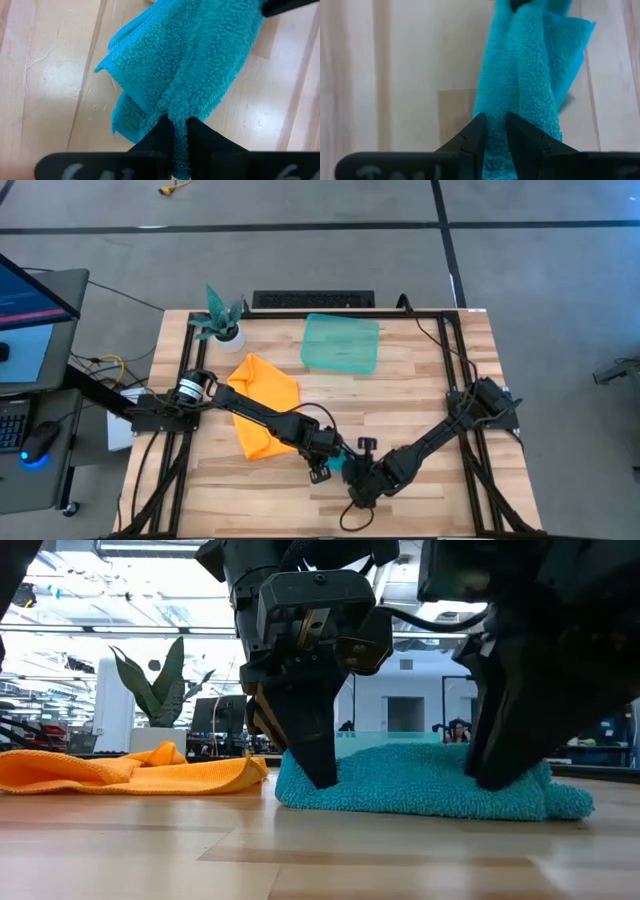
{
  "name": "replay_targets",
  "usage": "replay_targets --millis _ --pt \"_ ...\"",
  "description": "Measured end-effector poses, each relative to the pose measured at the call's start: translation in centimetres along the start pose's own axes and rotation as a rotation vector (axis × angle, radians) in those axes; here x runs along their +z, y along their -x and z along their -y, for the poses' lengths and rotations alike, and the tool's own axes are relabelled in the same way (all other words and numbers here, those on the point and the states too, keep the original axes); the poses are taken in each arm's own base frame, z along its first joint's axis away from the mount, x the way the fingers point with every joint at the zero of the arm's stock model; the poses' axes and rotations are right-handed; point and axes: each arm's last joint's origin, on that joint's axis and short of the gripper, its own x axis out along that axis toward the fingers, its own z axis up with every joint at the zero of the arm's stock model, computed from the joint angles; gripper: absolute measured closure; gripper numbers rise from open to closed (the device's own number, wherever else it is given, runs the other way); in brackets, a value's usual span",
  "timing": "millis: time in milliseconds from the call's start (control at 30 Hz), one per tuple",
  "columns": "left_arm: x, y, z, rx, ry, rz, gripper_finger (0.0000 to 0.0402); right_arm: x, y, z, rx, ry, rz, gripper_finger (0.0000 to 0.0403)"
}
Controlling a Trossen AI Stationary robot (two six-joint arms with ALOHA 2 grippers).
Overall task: Roll microfiber towels into tight, uniform cylinder then place into a basket
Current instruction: Roll the blue microfiber towel
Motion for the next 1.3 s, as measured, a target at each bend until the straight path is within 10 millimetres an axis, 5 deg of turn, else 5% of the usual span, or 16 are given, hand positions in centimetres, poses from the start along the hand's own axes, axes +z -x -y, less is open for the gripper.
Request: replay_targets --millis 433,967,1300 --pt "0.0 0.0 0.0 0.000 0.001 0.002 0.0366 -0.8 -1.1 1.0 -0.024 -0.107 -0.020 0.0301" --pt "0.1 0.0 0.1 -0.014 -0.125 0.004 0.0271 -0.9 -1.3 1.3 -0.030 -0.106 -0.032 0.0301" --pt "0.1 1.7 1.6 0.048 -0.211 -0.047 0.0271 -0.9 -1.3 1.3 -0.028 -0.103 -0.032 0.0301"
